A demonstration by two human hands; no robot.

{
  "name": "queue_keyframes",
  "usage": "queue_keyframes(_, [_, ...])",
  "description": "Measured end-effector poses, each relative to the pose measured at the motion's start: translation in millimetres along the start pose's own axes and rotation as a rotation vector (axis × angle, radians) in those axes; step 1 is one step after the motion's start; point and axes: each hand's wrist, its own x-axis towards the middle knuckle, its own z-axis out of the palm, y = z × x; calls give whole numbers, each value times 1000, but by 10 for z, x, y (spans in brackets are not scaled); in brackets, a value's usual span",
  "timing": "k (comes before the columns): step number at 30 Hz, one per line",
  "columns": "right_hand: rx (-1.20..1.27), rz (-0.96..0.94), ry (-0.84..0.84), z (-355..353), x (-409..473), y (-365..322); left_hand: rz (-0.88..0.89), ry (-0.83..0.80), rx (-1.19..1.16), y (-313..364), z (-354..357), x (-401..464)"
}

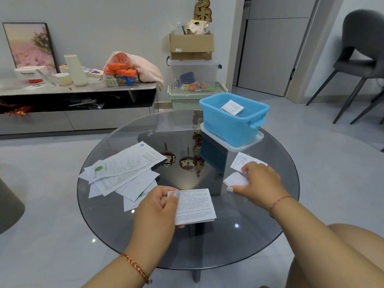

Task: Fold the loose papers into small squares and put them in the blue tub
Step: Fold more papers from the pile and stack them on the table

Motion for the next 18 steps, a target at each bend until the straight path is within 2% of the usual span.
queue_keyframes(3, [-51,9,-39,-5,24,-3,0,17,22,-31,-7,38])
queue_keyframes(5, [-65,-58,-41,3,-18,-43,5,34,43,-32,-20,58])
queue_keyframes(7, [114,-202,-35,-36,-91,-87,15,51,91,-35,-39,83])
queue_keyframes(10, [551,-412,-71,-215,-274,-242,24,33,136,-35,-45,109])
queue_keyframes(12, [668,-516,-107,-282,-350,-349,32,-26,124,-45,-15,114])
queue_keyframes(15, [622,-571,-177,-193,-376,-443,33,-125,46,-24,37,85])
queue_keyframes(18, [529,-599,-191,-101,-373,-487,26,-156,-36,12,68,51])
